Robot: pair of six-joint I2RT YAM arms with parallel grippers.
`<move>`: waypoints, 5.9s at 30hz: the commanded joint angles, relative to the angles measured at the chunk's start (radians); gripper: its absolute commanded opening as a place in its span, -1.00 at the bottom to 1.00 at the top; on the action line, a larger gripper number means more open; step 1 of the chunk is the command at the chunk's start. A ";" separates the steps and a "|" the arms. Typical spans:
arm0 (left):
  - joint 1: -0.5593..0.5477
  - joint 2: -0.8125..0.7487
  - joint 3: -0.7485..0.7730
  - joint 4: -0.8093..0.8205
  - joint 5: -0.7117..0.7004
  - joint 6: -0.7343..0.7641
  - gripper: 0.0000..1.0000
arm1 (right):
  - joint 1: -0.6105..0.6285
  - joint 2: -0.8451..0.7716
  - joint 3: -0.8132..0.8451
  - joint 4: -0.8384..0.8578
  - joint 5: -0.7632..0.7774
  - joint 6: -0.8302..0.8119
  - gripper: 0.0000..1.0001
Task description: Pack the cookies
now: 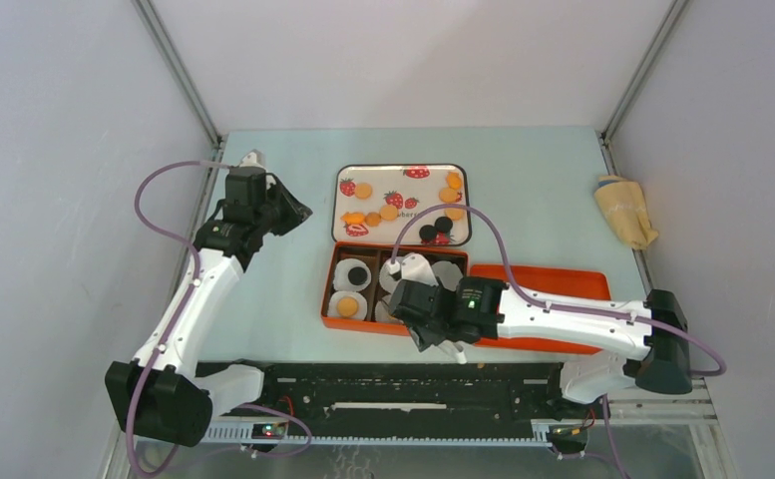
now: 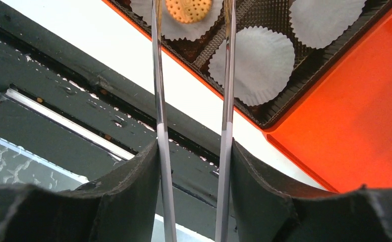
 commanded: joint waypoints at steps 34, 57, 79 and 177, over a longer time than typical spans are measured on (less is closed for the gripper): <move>-0.006 0.045 0.063 0.045 0.032 0.020 -0.68 | -0.753 0.336 0.276 0.326 -0.033 -0.347 0.11; -0.006 0.073 0.064 0.045 0.023 0.019 -0.68 | -0.780 0.496 0.349 0.301 -0.005 -0.339 0.14; -0.006 0.065 0.056 0.050 0.036 0.013 -0.68 | -0.789 0.508 0.326 0.274 -0.035 -0.319 0.11; -0.062 0.091 0.107 0.050 0.023 0.048 -0.44 | -0.723 0.102 0.052 0.294 0.026 -0.261 -0.02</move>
